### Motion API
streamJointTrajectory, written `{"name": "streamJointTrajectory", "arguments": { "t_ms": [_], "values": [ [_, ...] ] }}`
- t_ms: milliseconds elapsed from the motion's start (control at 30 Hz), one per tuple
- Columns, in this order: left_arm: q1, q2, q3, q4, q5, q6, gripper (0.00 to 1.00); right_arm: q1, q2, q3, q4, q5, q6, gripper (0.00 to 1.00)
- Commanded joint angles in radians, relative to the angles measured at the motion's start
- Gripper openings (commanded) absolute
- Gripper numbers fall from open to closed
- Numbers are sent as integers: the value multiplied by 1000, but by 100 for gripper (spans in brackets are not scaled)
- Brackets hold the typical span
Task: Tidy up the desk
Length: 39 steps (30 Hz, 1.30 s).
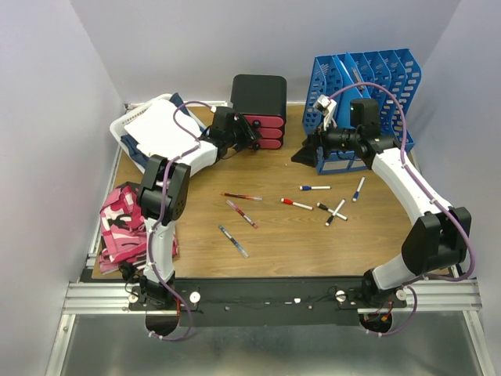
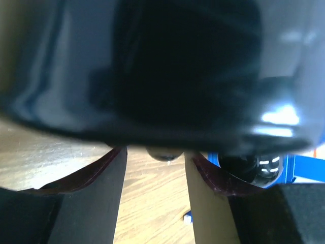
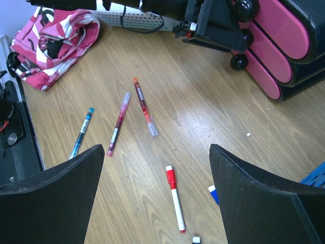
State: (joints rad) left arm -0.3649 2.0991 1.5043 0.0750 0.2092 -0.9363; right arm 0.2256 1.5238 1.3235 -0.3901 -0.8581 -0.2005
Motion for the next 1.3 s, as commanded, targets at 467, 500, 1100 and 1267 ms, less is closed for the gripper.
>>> {"name": "streamJointTrajectory", "arguments": {
  "t_ms": [467, 500, 1100, 1267],
  "values": [
    [-5, 16, -50, 138, -146, -165, 39, -11, -28, -18, 4, -53, 9, 91],
    [-6, 12, -53, 141, -171, -165, 39, -11, -30, -21, 2, -55, 10, 91],
    [-51, -207, -309, 195, -71, -75, 17, -14, -54, -50, -97, -64, -108, 91],
    [-66, -264, -378, 148, -24, -52, 39, -3, -22, -35, -260, -41, -308, 90]
  ]
}}
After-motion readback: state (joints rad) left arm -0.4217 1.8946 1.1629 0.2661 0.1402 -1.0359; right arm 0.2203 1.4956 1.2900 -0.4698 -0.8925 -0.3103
